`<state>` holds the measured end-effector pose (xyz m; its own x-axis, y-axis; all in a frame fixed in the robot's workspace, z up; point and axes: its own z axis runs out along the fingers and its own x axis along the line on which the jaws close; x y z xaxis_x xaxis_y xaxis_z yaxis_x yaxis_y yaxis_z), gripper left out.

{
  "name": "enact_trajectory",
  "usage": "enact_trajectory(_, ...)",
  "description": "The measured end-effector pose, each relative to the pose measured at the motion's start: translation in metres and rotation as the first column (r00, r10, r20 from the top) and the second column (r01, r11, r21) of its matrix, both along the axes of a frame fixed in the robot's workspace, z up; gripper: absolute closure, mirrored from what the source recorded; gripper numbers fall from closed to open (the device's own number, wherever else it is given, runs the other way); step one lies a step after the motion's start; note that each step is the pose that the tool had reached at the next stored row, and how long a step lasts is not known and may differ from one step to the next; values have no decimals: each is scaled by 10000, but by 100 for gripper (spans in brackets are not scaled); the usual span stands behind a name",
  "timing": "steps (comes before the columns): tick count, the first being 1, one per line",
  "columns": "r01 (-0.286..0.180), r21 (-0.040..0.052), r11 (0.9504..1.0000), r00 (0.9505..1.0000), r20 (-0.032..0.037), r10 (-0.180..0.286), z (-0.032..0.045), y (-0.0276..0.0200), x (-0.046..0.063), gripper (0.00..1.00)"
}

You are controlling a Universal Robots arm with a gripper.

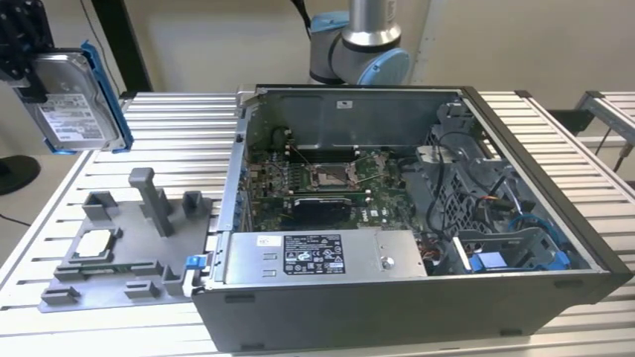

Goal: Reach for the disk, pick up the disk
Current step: 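Pick up the disk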

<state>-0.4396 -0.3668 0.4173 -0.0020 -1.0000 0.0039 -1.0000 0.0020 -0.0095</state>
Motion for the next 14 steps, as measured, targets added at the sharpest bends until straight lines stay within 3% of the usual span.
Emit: enact_trajectory(14,-2,-1,10000,10000,2,2,252,1,0,100)
